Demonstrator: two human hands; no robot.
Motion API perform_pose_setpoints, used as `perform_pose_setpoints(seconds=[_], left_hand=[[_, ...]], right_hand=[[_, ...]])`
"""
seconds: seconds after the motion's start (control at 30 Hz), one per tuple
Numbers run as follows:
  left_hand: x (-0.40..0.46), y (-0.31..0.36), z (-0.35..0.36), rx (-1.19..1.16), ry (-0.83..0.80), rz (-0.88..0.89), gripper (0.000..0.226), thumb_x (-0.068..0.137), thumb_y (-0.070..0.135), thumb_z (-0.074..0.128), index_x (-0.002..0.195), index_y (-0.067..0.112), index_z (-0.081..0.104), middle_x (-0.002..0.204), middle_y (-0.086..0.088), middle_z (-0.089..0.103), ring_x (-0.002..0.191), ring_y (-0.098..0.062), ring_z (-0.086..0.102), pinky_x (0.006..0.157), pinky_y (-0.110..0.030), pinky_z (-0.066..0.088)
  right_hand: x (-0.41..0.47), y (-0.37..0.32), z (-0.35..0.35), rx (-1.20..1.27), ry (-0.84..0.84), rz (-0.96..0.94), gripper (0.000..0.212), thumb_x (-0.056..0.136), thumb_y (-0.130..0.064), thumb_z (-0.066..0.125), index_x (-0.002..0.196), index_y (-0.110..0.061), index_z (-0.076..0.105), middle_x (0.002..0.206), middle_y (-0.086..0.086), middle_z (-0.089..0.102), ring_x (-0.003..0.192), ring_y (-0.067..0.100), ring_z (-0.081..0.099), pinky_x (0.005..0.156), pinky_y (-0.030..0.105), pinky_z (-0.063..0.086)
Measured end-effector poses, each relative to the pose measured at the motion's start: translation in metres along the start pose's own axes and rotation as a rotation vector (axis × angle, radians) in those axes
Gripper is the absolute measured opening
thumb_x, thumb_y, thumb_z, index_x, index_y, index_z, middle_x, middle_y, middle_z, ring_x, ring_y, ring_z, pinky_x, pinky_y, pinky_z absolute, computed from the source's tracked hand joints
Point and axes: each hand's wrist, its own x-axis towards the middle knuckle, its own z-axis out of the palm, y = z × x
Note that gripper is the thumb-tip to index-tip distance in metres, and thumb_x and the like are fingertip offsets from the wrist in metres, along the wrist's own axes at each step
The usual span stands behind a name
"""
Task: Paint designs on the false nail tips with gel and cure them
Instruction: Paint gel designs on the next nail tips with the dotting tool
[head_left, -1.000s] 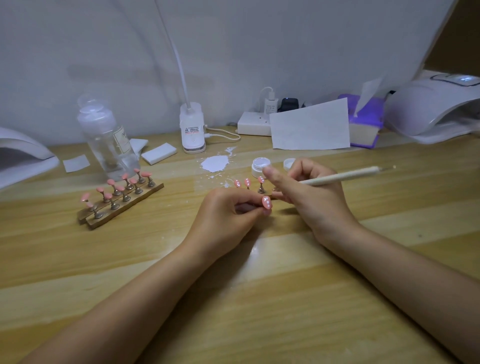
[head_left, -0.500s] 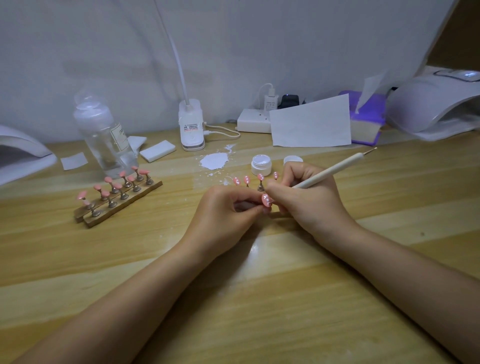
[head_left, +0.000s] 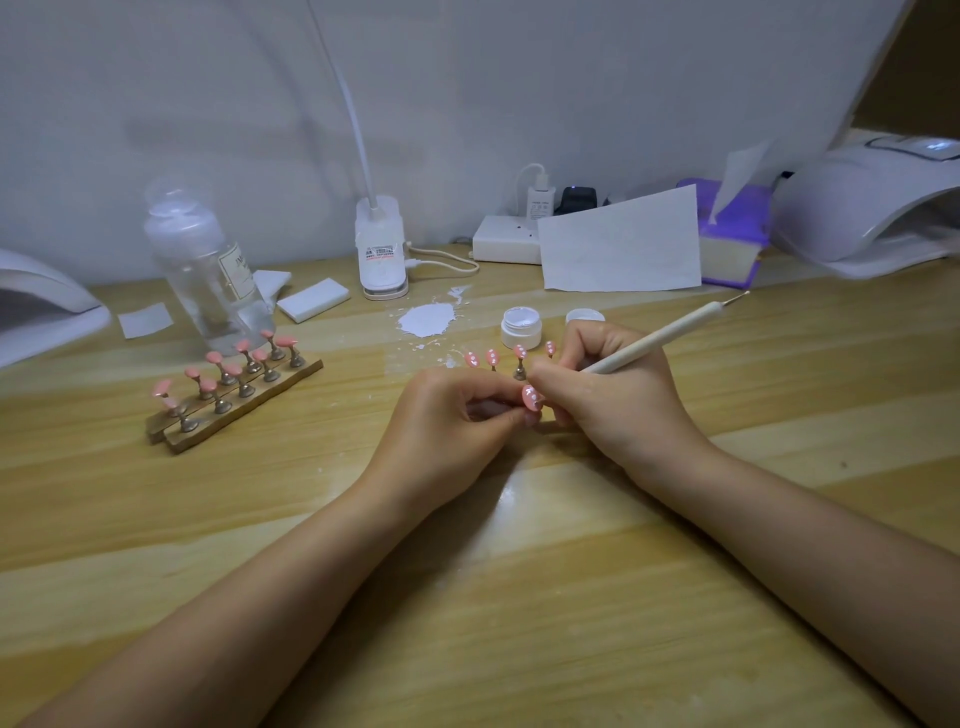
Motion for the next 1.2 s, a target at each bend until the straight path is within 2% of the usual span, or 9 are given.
perform_pose_setpoints(seconds=[0.13,0.3,0.43,0.63,0.8,1.2], left_hand=[[-0.0002,0.0004,-0.0004,-0.002,0.004,0.003,0.025,0.075,-0.006,0.067,0.079,0.019,0.071,0.075,0.0,0.071,0.071,-0.001,0.065,0.076,-0.024,0.052],[-0.0007,0.0001,-0.0009,0.014,0.003,0.01,0.02,0.075,-0.006,0.068,0.079,0.013,0.073,0.073,0.002,0.071,0.068,0.003,0.064,0.074,-0.021,0.052],[-0.0005,0.0003,-0.001,0.015,0.009,0.011,0.023,0.075,-0.005,0.068,0.078,0.017,0.072,0.074,0.002,0.072,0.069,0.002,0.064,0.075,-0.024,0.052],[-0.0006,-0.0001,-0.0007,0.006,0.013,0.013,0.026,0.075,-0.005,0.068,0.076,0.021,0.071,0.071,0.006,0.07,0.067,0.004,0.063,0.073,-0.019,0.051],[0.0005,-0.0026,0.0002,0.015,-0.002,0.016,0.018,0.075,-0.005,0.068,0.08,0.011,0.073,0.075,-0.002,0.073,0.069,0.0,0.064,0.075,-0.026,0.052],[0.0005,-0.0023,0.0001,0.011,0.006,0.018,0.021,0.075,-0.005,0.068,0.079,0.016,0.072,0.075,-0.003,0.073,0.072,-0.005,0.066,0.076,-0.031,0.054]], right_hand=[[0.0001,0.0002,-0.0003,-0.005,0.003,0.0,0.04,0.074,0.016,0.054,0.048,-0.008,0.037,0.03,-0.008,0.044,0.028,-0.001,0.04,0.036,0.008,0.032],[0.0001,0.0009,-0.0004,-0.005,-0.001,-0.001,0.04,0.074,0.016,0.055,0.048,-0.008,0.036,0.03,-0.008,0.044,0.029,-0.001,0.04,0.036,0.008,0.033],[-0.0001,0.0009,-0.0011,-0.015,0.004,-0.011,0.04,0.073,0.016,0.055,0.047,-0.008,0.037,0.03,-0.008,0.045,0.029,-0.001,0.04,0.036,0.008,0.032],[0.0004,0.0019,-0.0013,-0.039,0.013,-0.021,0.04,0.073,0.014,0.057,0.047,-0.009,0.037,0.03,-0.008,0.045,0.03,-0.001,0.039,0.036,0.009,0.032],[0.0003,0.0016,-0.0009,-0.012,0.002,-0.004,0.04,0.074,0.015,0.055,0.047,-0.008,0.036,0.03,-0.009,0.044,0.029,0.0,0.039,0.036,0.008,0.03],[0.0002,0.0008,-0.0009,-0.005,0.003,0.002,0.039,0.074,0.016,0.054,0.048,-0.007,0.036,0.03,-0.007,0.044,0.029,-0.001,0.04,0.035,0.009,0.031]])
